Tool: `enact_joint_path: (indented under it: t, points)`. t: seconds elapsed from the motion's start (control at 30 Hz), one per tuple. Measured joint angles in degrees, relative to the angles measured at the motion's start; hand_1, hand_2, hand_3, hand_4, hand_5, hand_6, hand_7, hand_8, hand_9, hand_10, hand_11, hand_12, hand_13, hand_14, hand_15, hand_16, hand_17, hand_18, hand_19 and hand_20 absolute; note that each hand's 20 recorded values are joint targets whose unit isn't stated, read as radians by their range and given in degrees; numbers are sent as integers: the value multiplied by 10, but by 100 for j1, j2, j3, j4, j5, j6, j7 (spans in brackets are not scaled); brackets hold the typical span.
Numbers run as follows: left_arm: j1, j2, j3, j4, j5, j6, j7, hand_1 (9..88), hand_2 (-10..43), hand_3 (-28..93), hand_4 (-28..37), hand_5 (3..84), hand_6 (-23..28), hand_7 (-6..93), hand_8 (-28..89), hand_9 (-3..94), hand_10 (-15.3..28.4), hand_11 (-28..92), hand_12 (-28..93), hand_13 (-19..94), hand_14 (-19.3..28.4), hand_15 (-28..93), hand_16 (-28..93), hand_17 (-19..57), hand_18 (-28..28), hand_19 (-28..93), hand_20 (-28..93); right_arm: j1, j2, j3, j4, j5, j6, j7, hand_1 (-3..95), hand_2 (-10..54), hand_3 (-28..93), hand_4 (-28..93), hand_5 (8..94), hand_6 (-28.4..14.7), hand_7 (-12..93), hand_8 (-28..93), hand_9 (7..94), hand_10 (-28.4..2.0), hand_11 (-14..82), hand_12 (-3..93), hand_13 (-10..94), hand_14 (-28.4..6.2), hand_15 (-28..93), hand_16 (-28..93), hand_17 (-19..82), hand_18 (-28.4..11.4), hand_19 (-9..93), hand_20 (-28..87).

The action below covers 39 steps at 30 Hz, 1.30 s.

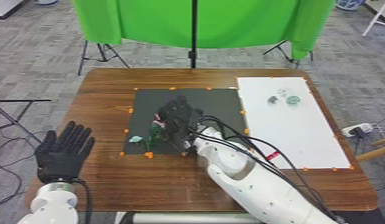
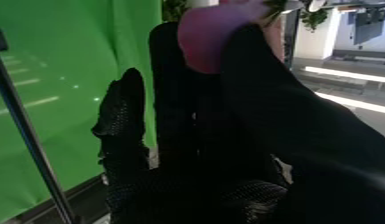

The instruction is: Arrange flowers

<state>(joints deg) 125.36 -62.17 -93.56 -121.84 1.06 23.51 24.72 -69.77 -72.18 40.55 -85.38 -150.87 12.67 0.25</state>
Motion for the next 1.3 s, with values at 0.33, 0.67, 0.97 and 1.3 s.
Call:
enact_joint_path:
  t: [0.33,0.67,0.97,1.3]
  points:
    - [19,-34,-11,-3,-16,-1,-33,264,112,808,-283,495,120,106,-93,397,167,225,91,281,169,345,-73,-69,149,368,115,-205,163,17,-377,41,-240,-5,444,-95,870,-283,663,8,253,-175,642,-133,212,174,519,-117,576,200,281,-212,840,421]
    - [13,-70,-3,-2,-11,29,-94,286,73,803,-283,489,120,108,-93,395,167,228,91,283,169,351,-73,-69,149,369,113,-403,374,164,-889,595,-355,215,358,-95,831,-283,627,-15,206,-153,623,-153,195,170,518,-129,549,176,277,-217,830,416]
    - [13,-83,40,7,-14,-52,-79,288,72,801,-283,491,119,109,-94,396,165,225,90,288,166,351,-74,-67,147,365,113,-751,308,1119,-1186,594,-259,1728,381,-95,858,-283,511,-42,169,-136,468,-175,120,152,372,-156,283,144,216,-229,717,323]
    - [54,-124,60,-1,-99,-107,29,286,80,802,-283,491,118,109,-94,398,164,225,90,291,166,349,-74,-66,146,363,114,-259,515,2143,-231,422,-1582,2827,449,-95,894,-283,480,-43,164,-134,435,-159,100,140,337,-162,233,153,196,-230,694,307]
